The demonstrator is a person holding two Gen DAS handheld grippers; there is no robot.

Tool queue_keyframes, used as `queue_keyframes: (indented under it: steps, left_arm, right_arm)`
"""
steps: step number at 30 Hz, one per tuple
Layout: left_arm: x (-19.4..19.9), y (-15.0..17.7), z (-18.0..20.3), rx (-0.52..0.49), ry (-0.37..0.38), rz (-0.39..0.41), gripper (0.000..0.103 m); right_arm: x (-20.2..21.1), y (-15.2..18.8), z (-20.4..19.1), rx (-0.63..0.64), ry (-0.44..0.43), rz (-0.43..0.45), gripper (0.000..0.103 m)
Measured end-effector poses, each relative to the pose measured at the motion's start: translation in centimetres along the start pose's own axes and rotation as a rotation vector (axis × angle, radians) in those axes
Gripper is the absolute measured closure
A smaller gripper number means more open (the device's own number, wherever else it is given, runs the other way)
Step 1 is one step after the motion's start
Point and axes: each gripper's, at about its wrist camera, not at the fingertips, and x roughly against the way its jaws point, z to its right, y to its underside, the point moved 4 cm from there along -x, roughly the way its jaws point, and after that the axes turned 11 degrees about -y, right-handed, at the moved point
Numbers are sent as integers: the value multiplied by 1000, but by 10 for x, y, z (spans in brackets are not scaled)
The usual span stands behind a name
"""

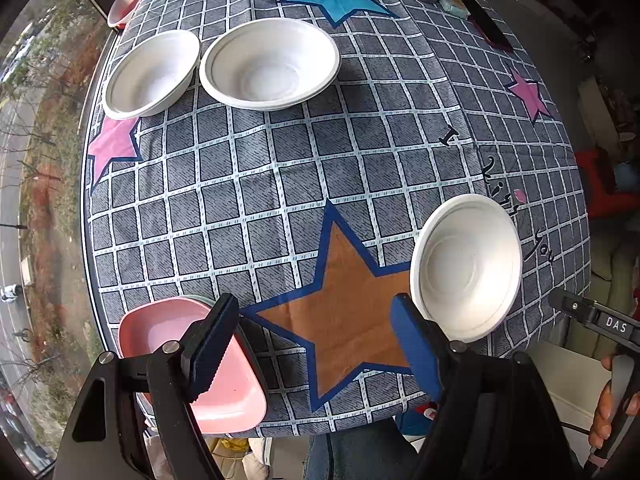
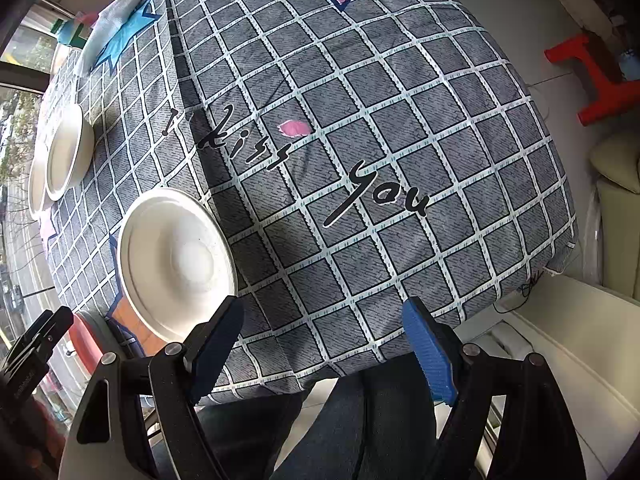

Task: Organize plates and bowls
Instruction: 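Move both tools over to the white bowl beside the pink star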

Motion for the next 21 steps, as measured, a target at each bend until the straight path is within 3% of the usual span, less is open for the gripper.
queue_keyframes:
  steps: [21]
  left_arm:
    - [-4, 16, -33, 69, 91, -11, 22]
  right_arm:
    - [5, 30, -18, 54, 120, -18, 21]
